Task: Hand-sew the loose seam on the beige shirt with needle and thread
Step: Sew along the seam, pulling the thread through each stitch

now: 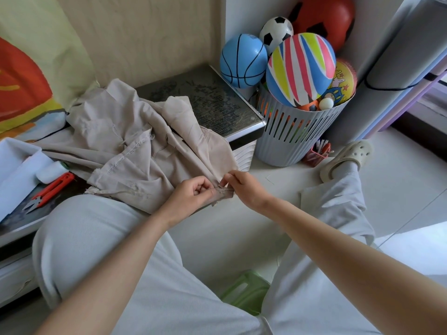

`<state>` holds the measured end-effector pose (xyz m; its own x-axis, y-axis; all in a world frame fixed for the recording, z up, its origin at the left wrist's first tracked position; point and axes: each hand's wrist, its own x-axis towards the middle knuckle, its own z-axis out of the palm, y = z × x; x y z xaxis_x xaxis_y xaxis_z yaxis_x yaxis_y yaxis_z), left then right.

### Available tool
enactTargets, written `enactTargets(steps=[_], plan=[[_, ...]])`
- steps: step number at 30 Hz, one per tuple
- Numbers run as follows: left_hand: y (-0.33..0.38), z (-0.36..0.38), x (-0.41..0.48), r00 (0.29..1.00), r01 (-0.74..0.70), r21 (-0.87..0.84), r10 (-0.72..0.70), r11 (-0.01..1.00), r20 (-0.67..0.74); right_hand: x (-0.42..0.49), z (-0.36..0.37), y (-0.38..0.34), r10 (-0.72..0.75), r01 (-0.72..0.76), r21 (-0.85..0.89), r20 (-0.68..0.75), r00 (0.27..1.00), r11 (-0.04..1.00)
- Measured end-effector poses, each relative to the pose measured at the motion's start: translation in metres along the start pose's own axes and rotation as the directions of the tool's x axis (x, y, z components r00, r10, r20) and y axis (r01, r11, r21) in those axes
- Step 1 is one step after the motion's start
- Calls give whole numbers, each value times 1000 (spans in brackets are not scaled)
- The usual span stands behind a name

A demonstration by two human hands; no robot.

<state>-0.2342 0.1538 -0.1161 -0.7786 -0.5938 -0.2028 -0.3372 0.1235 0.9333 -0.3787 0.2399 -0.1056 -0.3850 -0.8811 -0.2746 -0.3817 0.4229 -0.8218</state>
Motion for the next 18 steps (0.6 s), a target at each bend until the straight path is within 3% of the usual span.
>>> enactTargets(steps=[7,11,18], plan=[[1,-2,-2,999,-3,-7,3,1000,42,-10,-6,-5,6,42,-263,177,984,964],[4,-2,-2,1000,-13,-2,13,1000,3,-15,-8,-8,8,25,-167,195,981,986],[1,-4,0,999,-50,35,51,998,-16,-13,-10,-2,-95,113,-172,109,989,978]])
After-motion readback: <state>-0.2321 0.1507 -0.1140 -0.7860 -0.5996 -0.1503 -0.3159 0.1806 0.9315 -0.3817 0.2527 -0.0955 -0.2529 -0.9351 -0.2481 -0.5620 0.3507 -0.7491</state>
